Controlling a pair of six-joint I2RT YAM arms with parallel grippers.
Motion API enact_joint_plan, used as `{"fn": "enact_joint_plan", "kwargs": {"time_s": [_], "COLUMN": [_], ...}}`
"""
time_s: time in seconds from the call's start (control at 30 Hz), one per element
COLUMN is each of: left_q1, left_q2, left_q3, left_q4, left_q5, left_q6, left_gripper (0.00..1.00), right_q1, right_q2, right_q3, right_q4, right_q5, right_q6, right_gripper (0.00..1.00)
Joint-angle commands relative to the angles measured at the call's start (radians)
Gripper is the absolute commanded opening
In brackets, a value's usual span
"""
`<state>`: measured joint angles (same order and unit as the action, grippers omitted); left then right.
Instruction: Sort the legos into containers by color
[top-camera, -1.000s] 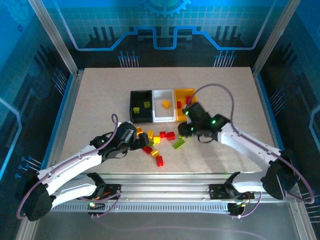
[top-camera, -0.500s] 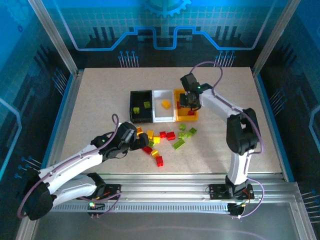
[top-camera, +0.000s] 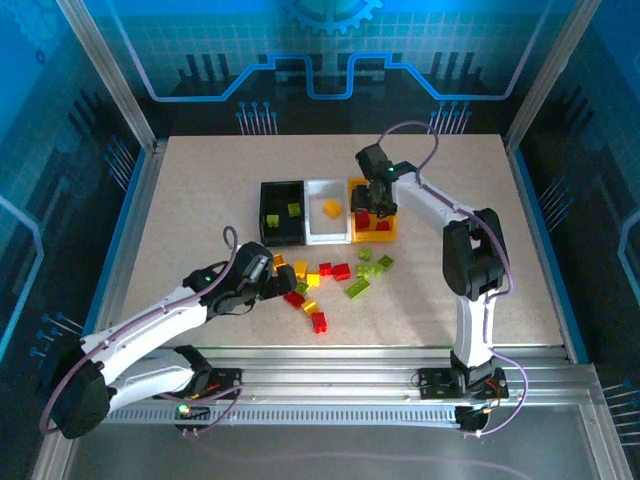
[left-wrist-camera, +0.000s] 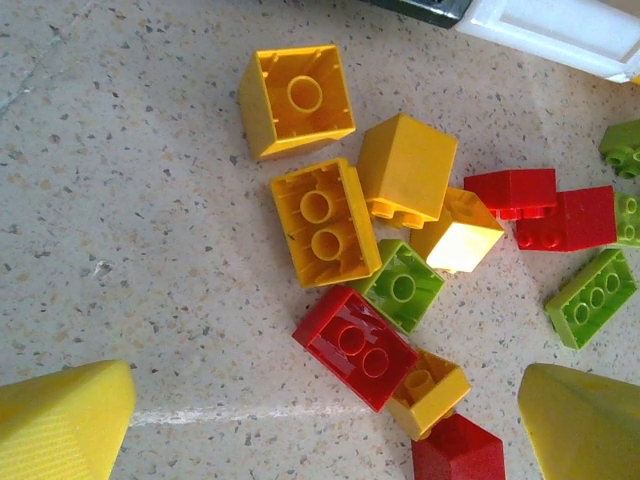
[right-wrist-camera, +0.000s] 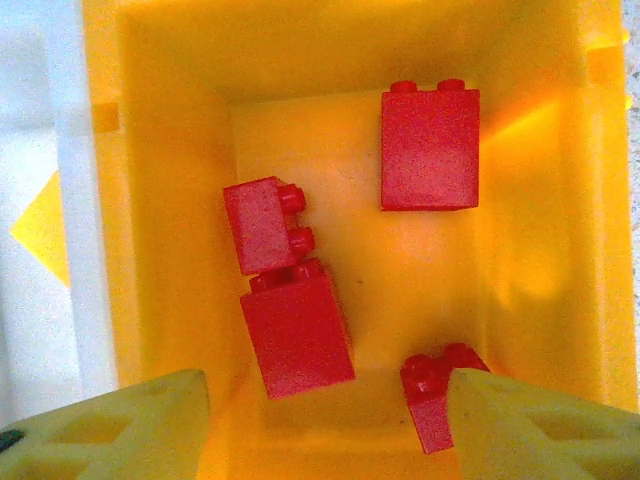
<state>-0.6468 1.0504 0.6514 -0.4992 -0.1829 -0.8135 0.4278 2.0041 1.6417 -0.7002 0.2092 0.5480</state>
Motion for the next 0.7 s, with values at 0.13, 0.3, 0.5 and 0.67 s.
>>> {"fn": "enact_joint_plan", "kwargs": {"time_s": [0.13,0.3,0.5,0.67], "left_q1": [0.072,0.116,0.146,0.165], "left_q2": [0.045,0.164,0.34,0.472], "left_q3": [-0.002,0.05,0.121,0.169], "left_q4": [0.046,0.109,0.218,0.277], "left_q5": [0.074,0.056,0.003,-0.008], "left_q6": [0.039,0.088,0.133,0.143], "left_gripper": [0.86,0.71,0.76,0.73], "right_q1": [0.097,0.177,0.206,0.209], "right_q2": [-0.24,-0.346,-0.442,-0.508], "right_q3": [-0.148,-0.284,-0.374,-0.414], "right_q4": [0.035,0.087,0.111,0.105], "right_q5": [0.003,0.003,-0.021,-0.01], "right_q6": [-0.008,-0.007,0.025,0.033], "right_gripper": [0.7,0.7,0.7,0.7]}}
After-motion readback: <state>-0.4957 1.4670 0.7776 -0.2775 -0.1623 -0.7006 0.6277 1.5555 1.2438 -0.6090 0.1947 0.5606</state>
